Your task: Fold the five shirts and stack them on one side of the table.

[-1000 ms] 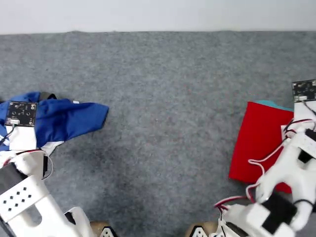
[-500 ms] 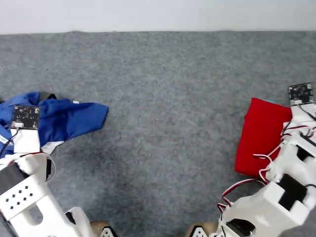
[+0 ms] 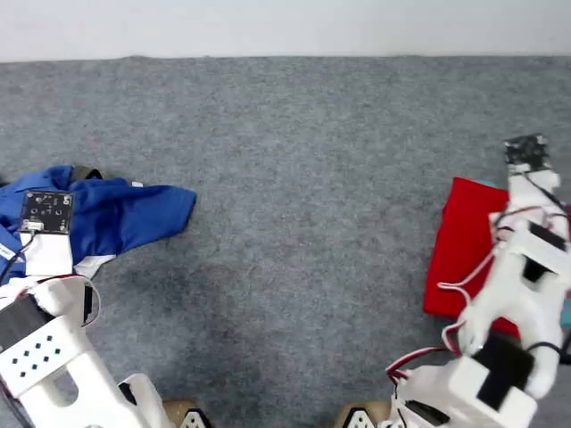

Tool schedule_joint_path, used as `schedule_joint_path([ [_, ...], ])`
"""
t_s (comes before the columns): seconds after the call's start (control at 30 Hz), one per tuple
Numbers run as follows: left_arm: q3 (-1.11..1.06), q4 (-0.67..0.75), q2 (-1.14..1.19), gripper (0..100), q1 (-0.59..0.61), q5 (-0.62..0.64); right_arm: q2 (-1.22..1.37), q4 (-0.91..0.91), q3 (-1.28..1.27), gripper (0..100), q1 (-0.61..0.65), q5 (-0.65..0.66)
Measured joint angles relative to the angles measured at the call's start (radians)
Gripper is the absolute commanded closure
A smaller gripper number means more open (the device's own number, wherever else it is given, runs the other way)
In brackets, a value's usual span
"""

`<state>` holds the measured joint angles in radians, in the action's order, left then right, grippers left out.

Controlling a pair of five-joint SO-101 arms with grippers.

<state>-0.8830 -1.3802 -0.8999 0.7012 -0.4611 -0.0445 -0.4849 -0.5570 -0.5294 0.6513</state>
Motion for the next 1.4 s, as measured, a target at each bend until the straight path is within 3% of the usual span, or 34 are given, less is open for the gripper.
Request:
schedule_joint_path([
  [0.2,0.0,0.0,0.0,92,0.0,0.0,0.091,0.064,0.0,99.0,0.08,-0.038],
  [0.33,0.0,0.0,0.0,92,0.0,0.0,0.27,0.209,0.086,99.0,0.078,-0.04],
  [0.5,0.0,0.0,0.0,92,0.0,0.003,0.384,0.252,0.212,99.0,0.08,-0.04],
  [0.63,0.0,0.0,0.0,92,0.0,0.003,0.367,0.218,0.236,99.0,0.08,-0.04],
  [0.8,0.0,0.0,0.0,92,0.0,0.006,0.249,0.037,0.236,99.0,0.078,-0.04],
  [1.0,0.0,0.0,0.0,92,0.0,0.006,0.164,-0.038,0.238,99.0,-0.02,-0.04],
  [1.1,0.0,0.0,0.0,92,0.0,0.006,0.19,0.026,0.238,99.0,-0.086,-0.031],
  [1.27,0.0,0.0,0.0,92,0.0,0.006,0.364,0.224,0.238,99.0,-0.16,0.107],
  [1.4,0.0,0.002,0.0,92,0.0,0.006,0.404,0.299,0.238,99.0,-0.18,0.12],
])
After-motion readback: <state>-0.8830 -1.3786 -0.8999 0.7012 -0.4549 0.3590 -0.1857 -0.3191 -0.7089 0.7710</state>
